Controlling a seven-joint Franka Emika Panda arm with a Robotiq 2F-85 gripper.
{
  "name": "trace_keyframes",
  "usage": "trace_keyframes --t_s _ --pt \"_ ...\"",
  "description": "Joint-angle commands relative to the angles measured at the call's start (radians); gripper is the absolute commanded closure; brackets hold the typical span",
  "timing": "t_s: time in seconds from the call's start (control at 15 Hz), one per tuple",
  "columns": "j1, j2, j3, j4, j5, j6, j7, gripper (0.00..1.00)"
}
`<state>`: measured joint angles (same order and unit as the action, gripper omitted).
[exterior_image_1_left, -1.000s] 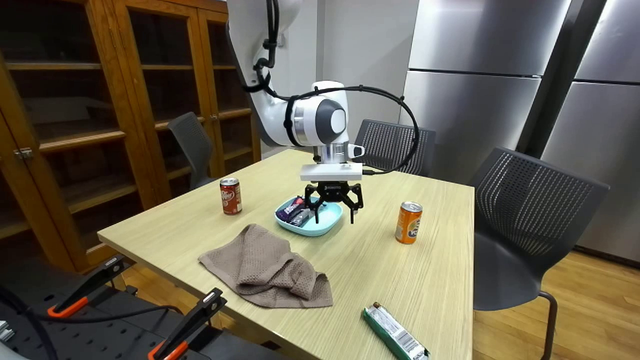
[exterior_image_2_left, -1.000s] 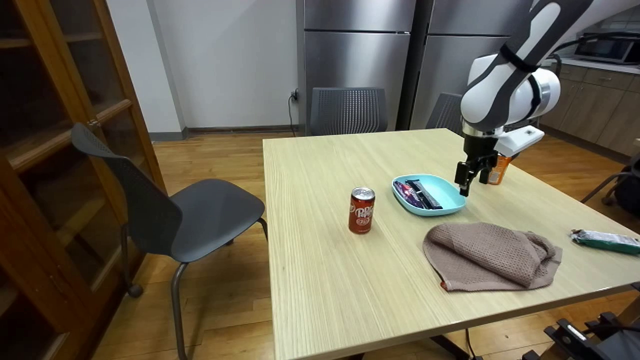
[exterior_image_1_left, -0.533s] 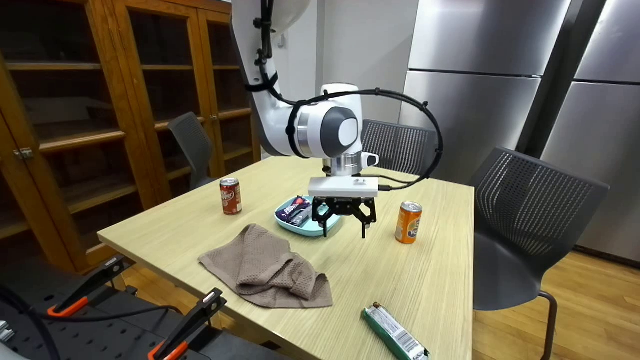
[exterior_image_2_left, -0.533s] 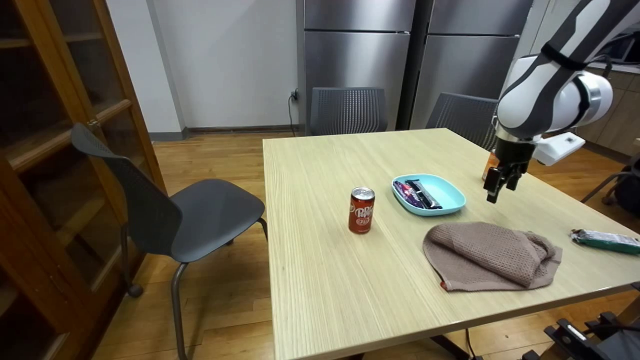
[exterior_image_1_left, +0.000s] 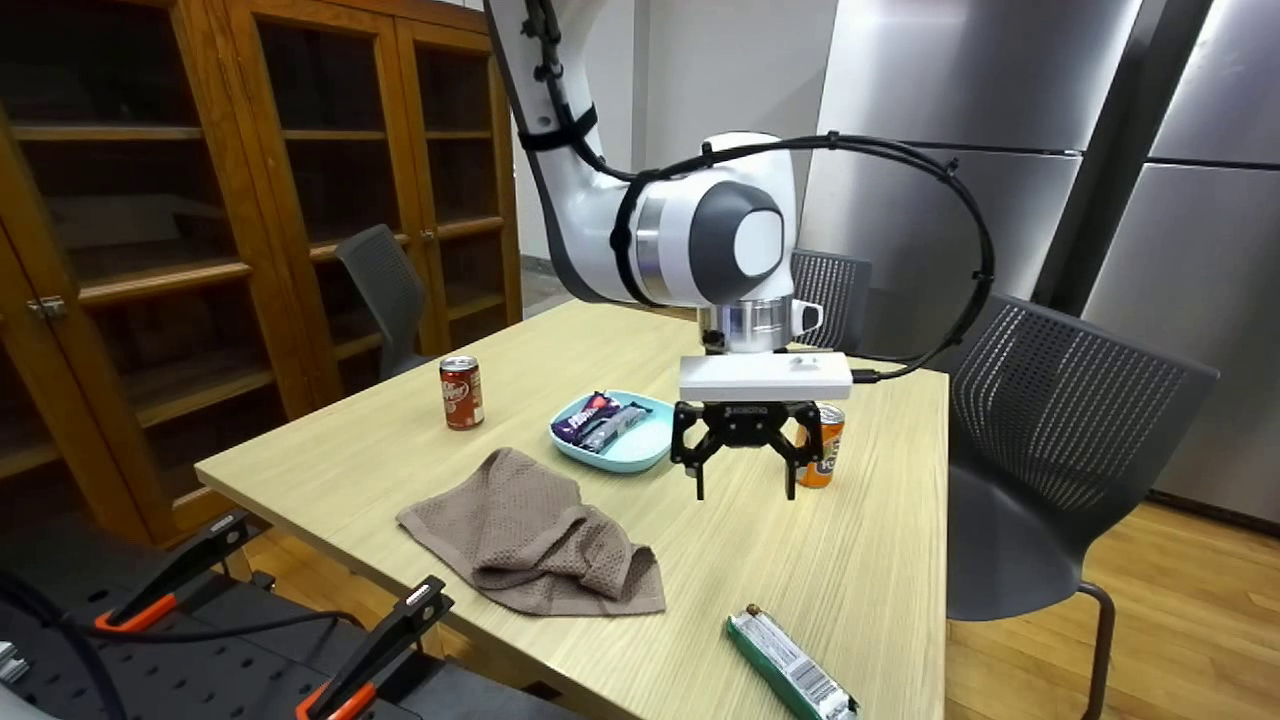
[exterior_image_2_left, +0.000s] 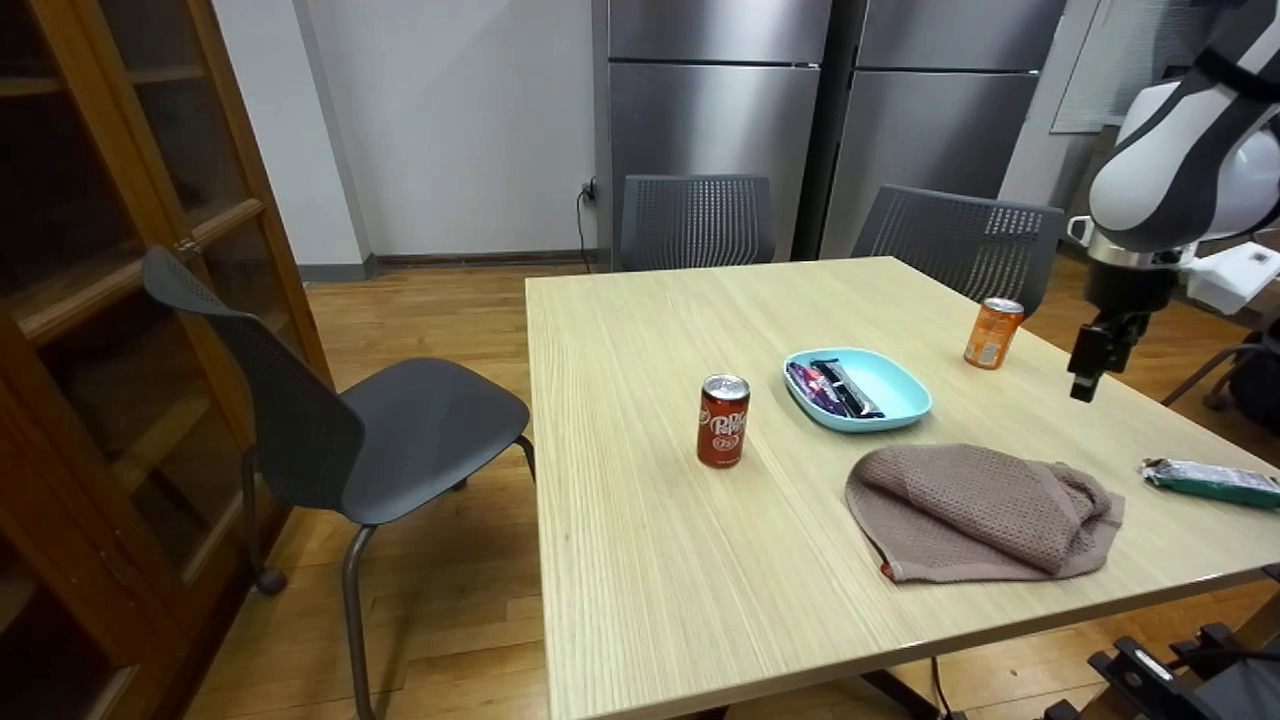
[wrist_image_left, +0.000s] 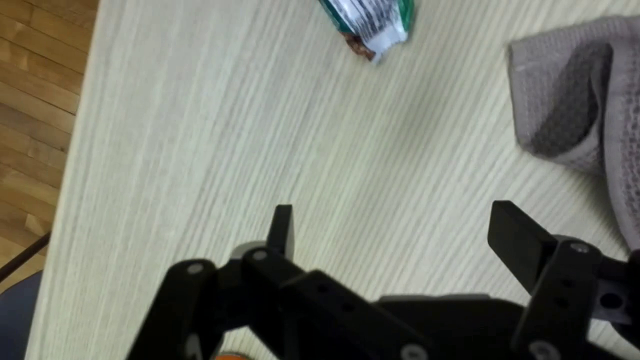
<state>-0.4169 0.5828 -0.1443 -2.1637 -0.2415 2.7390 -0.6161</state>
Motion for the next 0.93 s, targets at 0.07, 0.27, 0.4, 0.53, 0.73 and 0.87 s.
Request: trace_keyframes --t_s 0.07,0.27,0.4,0.53,0.73,0.87 --pt "-0.034 -0.06 -0.048 -0.058 -0.079 0.002 -0.123 0.0" --pt "-0.064 -0.058 -0.054 -0.071 -0.104 0.018 -0.237 0.0" --pt "-0.072 -0.044 -0.06 -0.075 -0.123 0.025 -0.311 0.0" --pt "-0.087 -0.028 -0.049 -0.069 -0.111 0.023 -0.374 0.0" --pt "-0.06 -0.01 -0.068 -0.053 -0.084 0.004 -0.33 0.0" --pt "-0.058 0.002 -0.068 -0.048 -0.082 0.004 -0.318 0.0"
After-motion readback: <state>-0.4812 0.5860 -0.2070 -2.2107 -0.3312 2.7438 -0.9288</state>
